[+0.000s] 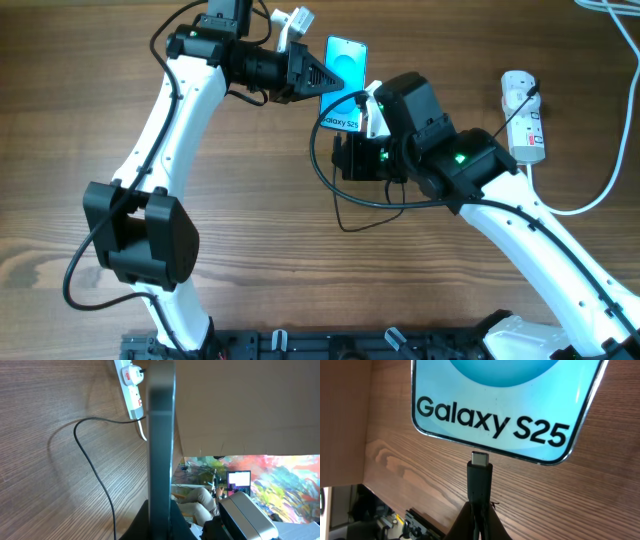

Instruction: Plug charger to phone and switch on socket

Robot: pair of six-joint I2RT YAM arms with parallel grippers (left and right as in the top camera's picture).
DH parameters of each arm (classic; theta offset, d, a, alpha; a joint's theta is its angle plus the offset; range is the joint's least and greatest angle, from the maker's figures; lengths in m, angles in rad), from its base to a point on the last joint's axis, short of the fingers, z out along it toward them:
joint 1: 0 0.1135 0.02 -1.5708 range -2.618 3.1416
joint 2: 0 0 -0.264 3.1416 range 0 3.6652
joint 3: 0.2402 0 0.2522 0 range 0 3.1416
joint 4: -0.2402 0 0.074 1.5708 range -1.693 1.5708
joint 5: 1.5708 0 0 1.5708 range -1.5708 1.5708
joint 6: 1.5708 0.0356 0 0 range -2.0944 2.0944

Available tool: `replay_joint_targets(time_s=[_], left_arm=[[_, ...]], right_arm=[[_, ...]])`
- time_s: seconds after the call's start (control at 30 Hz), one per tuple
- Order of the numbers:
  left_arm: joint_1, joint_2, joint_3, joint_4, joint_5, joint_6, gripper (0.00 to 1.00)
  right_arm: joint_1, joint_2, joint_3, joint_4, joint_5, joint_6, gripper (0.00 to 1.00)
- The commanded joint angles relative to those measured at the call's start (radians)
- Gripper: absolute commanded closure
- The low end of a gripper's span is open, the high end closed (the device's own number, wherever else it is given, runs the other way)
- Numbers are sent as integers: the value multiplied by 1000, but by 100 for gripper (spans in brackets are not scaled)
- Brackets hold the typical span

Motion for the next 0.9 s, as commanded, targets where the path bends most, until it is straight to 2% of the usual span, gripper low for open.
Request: replay_joint_targets(time_s=[0.0,0.57,0.7,0.87], left_arm=[[1,-34,15,0,54,24,96],[1,-34,15,0,67,28,96],[1,-34,15,0,-2,27,96],[1,-34,15,0,-7,27,96]], right_arm=[[3,0,0,7,13,8,95],[3,0,0,4,13,14,96],[3,0,0,-3,13,14,96],[3,0,0,-7,13,12,96]])
